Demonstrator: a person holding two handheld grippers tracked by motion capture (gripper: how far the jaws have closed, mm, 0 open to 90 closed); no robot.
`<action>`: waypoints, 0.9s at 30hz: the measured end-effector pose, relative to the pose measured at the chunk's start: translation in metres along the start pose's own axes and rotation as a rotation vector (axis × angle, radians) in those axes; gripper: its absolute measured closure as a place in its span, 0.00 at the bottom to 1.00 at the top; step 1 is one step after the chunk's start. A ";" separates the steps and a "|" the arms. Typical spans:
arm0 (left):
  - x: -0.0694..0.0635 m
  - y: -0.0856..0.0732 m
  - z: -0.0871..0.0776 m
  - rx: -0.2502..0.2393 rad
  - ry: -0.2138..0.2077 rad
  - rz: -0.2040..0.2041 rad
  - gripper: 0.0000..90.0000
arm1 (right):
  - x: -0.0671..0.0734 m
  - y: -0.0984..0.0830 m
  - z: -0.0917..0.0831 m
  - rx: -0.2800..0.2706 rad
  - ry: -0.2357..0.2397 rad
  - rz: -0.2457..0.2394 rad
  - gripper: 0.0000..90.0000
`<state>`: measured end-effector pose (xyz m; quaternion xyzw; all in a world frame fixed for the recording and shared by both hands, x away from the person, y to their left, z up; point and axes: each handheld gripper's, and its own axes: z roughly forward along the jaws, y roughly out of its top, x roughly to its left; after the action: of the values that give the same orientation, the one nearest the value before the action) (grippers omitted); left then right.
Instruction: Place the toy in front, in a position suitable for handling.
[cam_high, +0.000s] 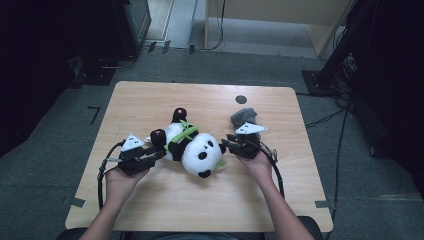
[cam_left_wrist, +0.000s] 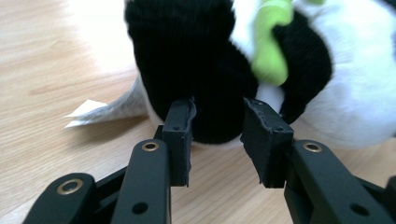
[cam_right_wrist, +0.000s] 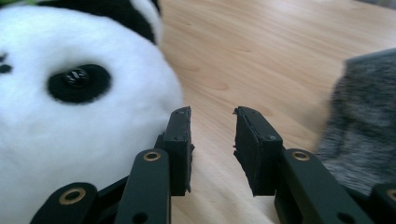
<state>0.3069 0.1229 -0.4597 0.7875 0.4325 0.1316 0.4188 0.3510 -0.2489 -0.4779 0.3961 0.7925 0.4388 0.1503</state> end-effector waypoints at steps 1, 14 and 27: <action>0.000 0.000 0.000 0.000 0.000 0.000 0.70 | 0.000 0.000 0.000 0.000 0.000 0.000 0.75; 0.019 0.007 0.025 -0.042 0.002 -0.011 0.62 | 0.019 -0.001 -0.006 0.063 0.099 -0.032 0.76; 0.040 0.033 0.057 -0.047 -0.017 -0.015 0.51 | 0.043 -0.007 -0.012 0.090 0.189 -0.098 0.76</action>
<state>0.3815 0.1149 -0.4755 0.7752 0.4317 0.1318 0.4419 0.3129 -0.2250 -0.4723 0.3201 0.8405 0.4300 0.0782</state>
